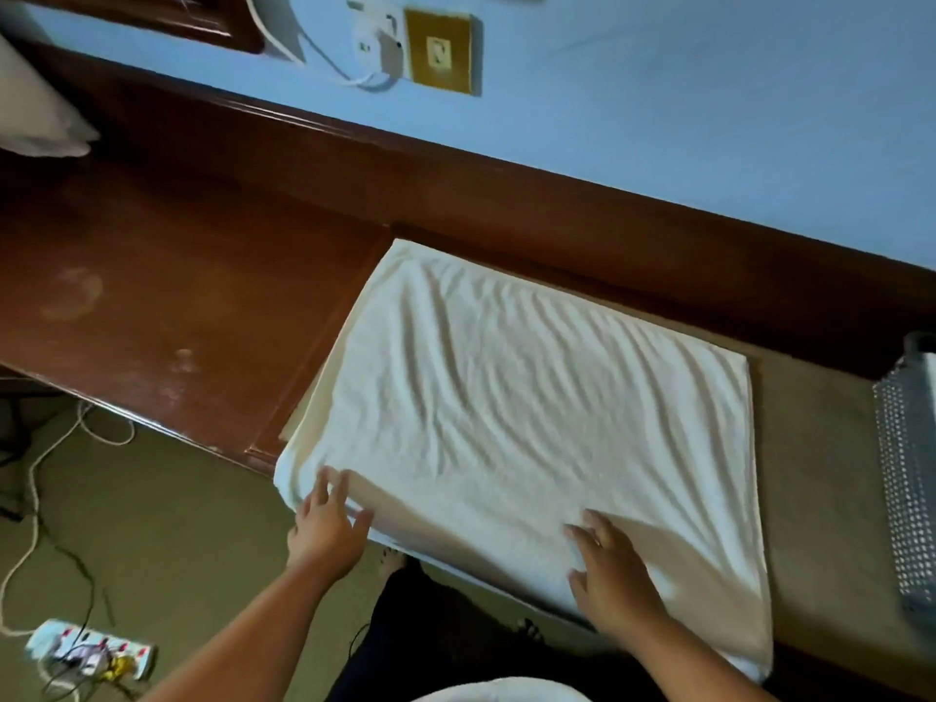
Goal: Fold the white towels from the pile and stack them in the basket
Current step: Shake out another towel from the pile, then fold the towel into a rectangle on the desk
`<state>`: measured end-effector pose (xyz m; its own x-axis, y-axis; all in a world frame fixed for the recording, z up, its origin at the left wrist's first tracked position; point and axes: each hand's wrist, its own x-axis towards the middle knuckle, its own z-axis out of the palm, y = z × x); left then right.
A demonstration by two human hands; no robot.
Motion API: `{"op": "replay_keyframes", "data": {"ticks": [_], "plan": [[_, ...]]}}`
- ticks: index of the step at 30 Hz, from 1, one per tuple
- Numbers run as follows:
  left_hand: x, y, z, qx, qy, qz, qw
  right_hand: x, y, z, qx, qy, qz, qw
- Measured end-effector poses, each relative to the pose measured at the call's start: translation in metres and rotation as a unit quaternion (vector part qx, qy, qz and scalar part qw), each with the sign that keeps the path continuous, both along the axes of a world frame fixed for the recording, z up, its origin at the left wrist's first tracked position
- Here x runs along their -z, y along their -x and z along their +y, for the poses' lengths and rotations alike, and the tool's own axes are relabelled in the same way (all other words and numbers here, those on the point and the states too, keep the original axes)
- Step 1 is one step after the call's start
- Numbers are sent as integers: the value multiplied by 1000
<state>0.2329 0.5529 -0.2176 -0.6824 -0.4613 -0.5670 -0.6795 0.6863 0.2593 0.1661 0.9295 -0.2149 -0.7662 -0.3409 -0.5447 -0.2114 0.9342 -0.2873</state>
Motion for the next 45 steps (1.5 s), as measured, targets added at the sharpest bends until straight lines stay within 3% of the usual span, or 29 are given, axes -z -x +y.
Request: {"op": "replay_keyframes", "data": {"ticks": [5, 9, 12, 15, 18, 23, 28, 31, 37, 41, 45], "plan": [[14, 10, -74, -126, -39, 42, 990, -11, 43, -92, -95, -31, -13, 995], [22, 15, -110, -270, -137, 137, 943, -14, 73, -188, -186, -44, -8, 981], [22, 22, -109, -360, -149, 183, 903, -12, 97, -267, -255, -11, 38, 966], [27, 20, -106, -445, -178, 189, 857, -4, 120, -345, -366, 30, 129, 921], [44, 9, -115, -455, -202, 199, 844, 5, 137, -414, -485, 20, 97, 869], [54, -1, -139, -295, -185, 147, 926, 6, 169, -450, -657, -28, 79, 749], [42, -3, -155, -113, -152, 177, 966, -16, 227, -461, -659, -160, 61, 732], [25, -3, -145, -39, -169, 135, 976, -36, 260, -445, -651, -223, 130, 713], [-12, -2, -76, 114, -164, 106, 974, -59, 306, -345, -603, -264, 295, 693], [-22, -9, 11, 158, -239, 98, 953, -56, 314, -232, -519, -239, 333, 750], [-6, -20, 102, 181, -366, 54, 911, -48, 300, -132, -326, -372, 293, 818]]}}
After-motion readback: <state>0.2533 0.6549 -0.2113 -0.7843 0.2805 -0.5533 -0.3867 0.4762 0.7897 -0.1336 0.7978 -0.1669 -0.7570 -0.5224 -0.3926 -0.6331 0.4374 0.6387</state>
